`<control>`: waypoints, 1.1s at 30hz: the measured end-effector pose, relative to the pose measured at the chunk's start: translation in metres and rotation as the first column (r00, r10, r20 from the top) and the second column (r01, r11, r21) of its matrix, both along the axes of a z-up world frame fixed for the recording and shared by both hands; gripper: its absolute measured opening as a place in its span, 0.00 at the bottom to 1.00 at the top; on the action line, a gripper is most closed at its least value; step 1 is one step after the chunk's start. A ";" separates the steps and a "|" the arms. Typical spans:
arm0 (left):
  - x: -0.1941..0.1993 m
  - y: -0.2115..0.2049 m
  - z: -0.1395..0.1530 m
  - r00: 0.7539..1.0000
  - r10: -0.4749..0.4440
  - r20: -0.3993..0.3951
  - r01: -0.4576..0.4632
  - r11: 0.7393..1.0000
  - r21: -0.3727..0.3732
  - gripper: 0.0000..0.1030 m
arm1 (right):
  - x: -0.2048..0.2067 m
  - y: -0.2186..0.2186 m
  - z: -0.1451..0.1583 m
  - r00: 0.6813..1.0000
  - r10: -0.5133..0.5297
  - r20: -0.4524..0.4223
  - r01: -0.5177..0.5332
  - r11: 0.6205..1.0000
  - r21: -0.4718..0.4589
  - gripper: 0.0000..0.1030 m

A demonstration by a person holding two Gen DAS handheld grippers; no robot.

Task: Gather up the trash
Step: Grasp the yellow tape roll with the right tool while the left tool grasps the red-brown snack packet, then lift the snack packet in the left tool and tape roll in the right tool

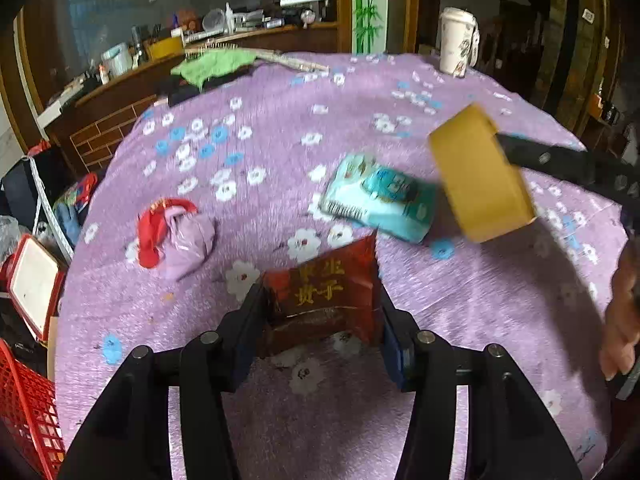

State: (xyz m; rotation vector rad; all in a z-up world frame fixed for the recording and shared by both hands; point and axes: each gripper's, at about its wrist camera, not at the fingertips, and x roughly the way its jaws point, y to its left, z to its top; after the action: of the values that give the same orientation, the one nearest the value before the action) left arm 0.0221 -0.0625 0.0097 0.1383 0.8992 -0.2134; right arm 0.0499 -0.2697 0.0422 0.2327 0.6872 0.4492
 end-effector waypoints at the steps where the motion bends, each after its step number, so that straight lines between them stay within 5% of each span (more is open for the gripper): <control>1: 0.002 0.001 -0.003 1.000 0.011 -0.004 -0.011 1.000 0.003 0.42 | 0.000 -0.001 0.000 1.000 -0.001 0.002 0.001 1.000 0.000 0.03; 4: 0.001 0.006 -0.002 1.000 0.013 -0.009 -0.013 0.999 -0.036 0.25 | -0.001 0.000 0.001 1.000 -0.001 0.002 0.001 1.000 0.000 0.04; 18: -0.040 0.032 0.035 0.991 0.101 0.084 -0.092 0.991 -0.099 0.25 | -0.007 0.021 0.007 0.999 0.024 0.029 -0.022 0.996 -0.087 0.03; 33: -0.099 0.052 0.062 0.981 0.082 0.173 -0.055 0.986 -0.157 0.26 | -0.079 0.064 0.023 0.995 0.101 0.005 -0.099 0.989 -0.107 0.03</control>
State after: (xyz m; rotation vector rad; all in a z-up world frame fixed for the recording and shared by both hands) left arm -0.0773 -0.0109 0.0722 -0.0148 0.7043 -0.2005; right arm -0.0292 -0.2060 0.0651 0.0950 0.7124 0.5075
